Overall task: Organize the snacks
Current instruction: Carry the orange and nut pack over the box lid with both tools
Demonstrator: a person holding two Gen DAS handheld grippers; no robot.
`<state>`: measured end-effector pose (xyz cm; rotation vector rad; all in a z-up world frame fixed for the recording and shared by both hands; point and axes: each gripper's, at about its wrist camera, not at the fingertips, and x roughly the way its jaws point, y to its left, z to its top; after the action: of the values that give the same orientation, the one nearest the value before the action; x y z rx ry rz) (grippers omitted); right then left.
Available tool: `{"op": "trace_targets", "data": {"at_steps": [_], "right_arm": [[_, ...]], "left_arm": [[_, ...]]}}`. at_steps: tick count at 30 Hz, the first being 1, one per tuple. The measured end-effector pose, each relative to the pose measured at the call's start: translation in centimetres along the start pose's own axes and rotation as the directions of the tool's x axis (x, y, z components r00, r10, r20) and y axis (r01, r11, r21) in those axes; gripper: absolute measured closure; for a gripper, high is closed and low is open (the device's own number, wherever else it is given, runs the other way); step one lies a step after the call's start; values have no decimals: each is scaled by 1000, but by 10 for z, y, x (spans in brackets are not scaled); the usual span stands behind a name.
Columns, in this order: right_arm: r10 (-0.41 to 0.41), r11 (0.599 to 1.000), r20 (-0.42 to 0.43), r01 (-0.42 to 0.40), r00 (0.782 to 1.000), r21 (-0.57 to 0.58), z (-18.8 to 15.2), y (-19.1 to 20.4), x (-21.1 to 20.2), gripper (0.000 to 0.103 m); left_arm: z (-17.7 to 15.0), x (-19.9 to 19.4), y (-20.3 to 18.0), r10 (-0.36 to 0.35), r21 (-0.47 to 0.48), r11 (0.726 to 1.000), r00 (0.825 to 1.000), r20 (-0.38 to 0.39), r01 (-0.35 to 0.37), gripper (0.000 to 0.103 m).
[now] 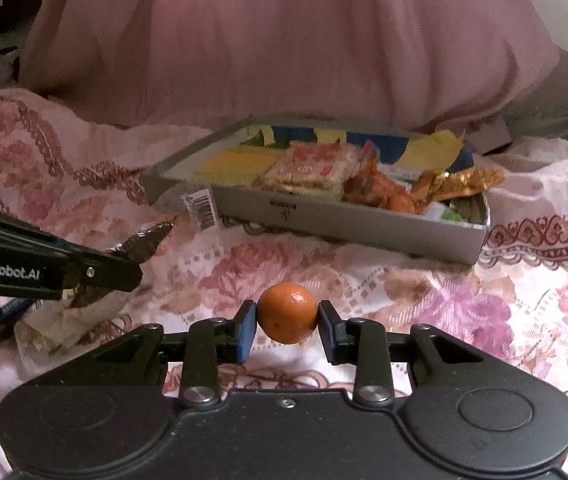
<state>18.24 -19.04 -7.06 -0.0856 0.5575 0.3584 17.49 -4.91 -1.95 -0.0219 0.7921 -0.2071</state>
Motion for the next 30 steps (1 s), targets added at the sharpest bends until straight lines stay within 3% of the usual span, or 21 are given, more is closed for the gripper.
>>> {"op": "trace_targets", "data": {"at_steps": [3,7,17,23,30], "right_arm": [[-15,1000,41,15,999,-2,5,-3,-6,68],[-41,999,93,39,995,24,15,-14,-11,68],[-131,983,183,104,974,152,45,-69,6,67],[-179,973,193,145,965,181,53,-100,24,67],[-184,964,153,149,971,218,49,-122,40,67]], "left_arm": [[2,-4,0,-51,-41,998,998,29,52,89],[11,-5,-6,-67,-53,996,995,74,71,89],[74,28,-28,-48,-19,998,986,159,52,89],[114,61,-47,-53,20,999,985,163,51,89],[139,110,-64,-66,2,998,988,136,67,89]]}}
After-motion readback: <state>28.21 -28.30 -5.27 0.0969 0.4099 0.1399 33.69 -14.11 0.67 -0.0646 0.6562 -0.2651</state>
